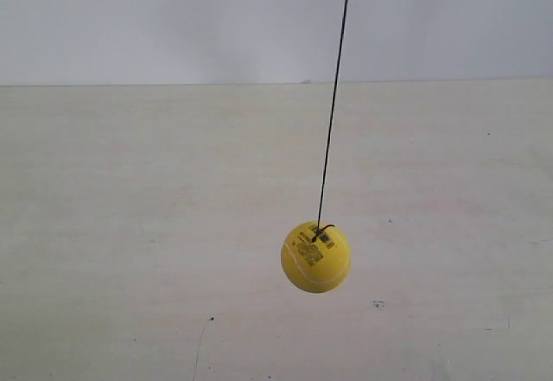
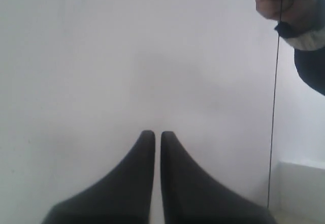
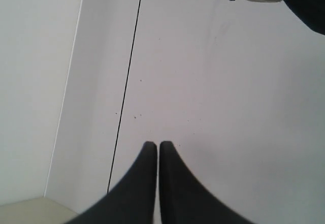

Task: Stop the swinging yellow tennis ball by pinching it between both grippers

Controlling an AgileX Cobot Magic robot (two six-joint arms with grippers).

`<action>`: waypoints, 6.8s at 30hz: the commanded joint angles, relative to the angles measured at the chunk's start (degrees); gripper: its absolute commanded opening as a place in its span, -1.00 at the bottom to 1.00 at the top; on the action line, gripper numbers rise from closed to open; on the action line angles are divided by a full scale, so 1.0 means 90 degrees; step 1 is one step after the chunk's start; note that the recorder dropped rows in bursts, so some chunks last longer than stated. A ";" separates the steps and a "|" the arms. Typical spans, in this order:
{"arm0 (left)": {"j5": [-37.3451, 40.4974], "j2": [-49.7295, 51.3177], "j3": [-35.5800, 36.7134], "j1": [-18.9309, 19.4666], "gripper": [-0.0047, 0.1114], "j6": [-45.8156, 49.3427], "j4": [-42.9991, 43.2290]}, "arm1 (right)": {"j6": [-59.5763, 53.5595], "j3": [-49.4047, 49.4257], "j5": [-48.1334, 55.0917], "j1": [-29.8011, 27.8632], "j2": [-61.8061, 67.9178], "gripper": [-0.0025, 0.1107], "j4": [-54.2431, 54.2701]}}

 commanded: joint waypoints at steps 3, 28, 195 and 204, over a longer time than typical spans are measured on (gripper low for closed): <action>0.0026 -0.0998 -0.0013 0.0943 -0.84 -0.0060 -0.0044 | 0.0051 -0.0040 -0.0062 0.0002 -0.0036 -0.96 -0.0011; 0.0022 -0.1500 0.0032 0.3344 -0.84 -0.0060 -0.0044 | 0.0051 -0.0040 -0.0100 0.0002 -0.0036 -0.96 -0.0011; 0.3850 -0.1500 0.2147 0.3344 -0.84 0.3519 -0.2411 | 0.0051 0.2326 -0.0139 -0.0010 -0.0036 -0.96 0.8201; 0.3862 -0.1500 0.2147 0.3344 -0.84 0.3519 -0.2411 | 0.0051 0.2326 -0.0139 -0.0849 -0.0036 -0.96 0.8201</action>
